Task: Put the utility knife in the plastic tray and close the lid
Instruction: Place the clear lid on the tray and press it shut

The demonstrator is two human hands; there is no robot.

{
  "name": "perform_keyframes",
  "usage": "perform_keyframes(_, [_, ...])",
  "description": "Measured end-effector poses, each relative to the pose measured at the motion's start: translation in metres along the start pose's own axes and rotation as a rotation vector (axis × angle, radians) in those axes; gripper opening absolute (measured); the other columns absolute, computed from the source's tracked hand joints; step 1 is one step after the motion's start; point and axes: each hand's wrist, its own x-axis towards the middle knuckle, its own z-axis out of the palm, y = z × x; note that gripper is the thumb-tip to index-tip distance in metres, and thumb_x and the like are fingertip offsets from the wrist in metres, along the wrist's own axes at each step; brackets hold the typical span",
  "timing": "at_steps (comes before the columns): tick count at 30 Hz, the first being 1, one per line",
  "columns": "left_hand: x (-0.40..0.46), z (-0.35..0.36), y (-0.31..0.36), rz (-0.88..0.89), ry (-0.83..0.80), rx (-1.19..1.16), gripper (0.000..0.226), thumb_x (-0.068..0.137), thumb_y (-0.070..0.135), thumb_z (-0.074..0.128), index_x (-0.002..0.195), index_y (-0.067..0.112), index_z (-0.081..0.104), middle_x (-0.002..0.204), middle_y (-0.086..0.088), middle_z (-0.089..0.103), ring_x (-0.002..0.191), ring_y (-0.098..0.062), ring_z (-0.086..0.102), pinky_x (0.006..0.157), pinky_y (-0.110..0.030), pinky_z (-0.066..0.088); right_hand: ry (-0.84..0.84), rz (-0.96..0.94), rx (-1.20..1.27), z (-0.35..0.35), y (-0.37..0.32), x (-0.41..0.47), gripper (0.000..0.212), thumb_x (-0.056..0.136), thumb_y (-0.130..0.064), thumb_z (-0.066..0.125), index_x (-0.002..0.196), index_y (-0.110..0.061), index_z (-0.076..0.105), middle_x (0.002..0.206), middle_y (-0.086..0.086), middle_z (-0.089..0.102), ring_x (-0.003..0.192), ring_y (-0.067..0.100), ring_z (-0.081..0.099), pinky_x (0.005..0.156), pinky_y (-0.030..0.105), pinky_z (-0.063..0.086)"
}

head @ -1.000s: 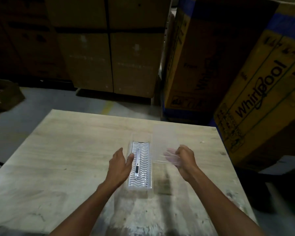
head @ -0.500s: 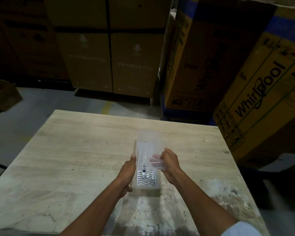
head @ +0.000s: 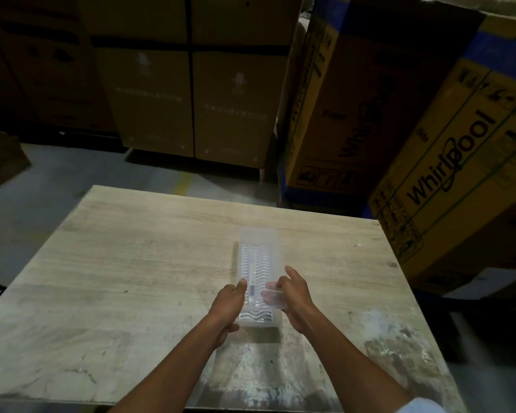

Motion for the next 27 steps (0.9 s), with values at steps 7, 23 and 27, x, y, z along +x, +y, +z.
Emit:
perform_keyframes(7, [0.004, 0.000, -0.007, 0.041, 0.040, 0.076, 0.049, 0.101, 0.048, 0.042, 0.134, 0.013, 0.052, 0.127, -0.003, 0.053, 0.104, -0.023, 0.054, 0.094, -0.052, 0.057, 0.104, -0.060, -0.306, -0.004, 0.020, 0.001, 0.055, 0.096, -0.009, 0.050, 0.150, -0.014, 0.041, 0.121, 0.013, 0.068, 0.081, 0.023, 0.074, 0.064, 0.029, 0.061])
perform_keyframes(23, [0.029, 0.000, -0.037, 0.121, 0.213, 0.278, 0.022, 0.087, 0.013, 0.067, 0.107, 0.005, 0.070, 0.111, -0.021, 0.069, 0.097, -0.038, 0.070, 0.082, -0.051, 0.062, 0.170, -0.173, -0.824, -0.024, 0.041, 0.001, 0.024, 0.086, -0.014, 0.054, 0.075, -0.001, 0.069, 0.077, 0.012, 0.072, 0.073, 0.027, 0.067, 0.060, 0.029, 0.044])
perform_keyframes(27, [0.033, -0.004, -0.045, 0.118, 0.249, 0.234, 0.032, 0.081, 0.001, 0.071, 0.113, 0.005, 0.068, 0.099, -0.019, 0.072, 0.077, -0.036, 0.075, 0.076, -0.049, 0.064, 0.154, -0.128, -0.785, -0.030, 0.050, 0.002, 0.024, 0.083, -0.013, 0.061, 0.059, -0.012, 0.068, 0.067, 0.003, 0.070, 0.072, 0.025, 0.071, 0.064, 0.033, 0.060])
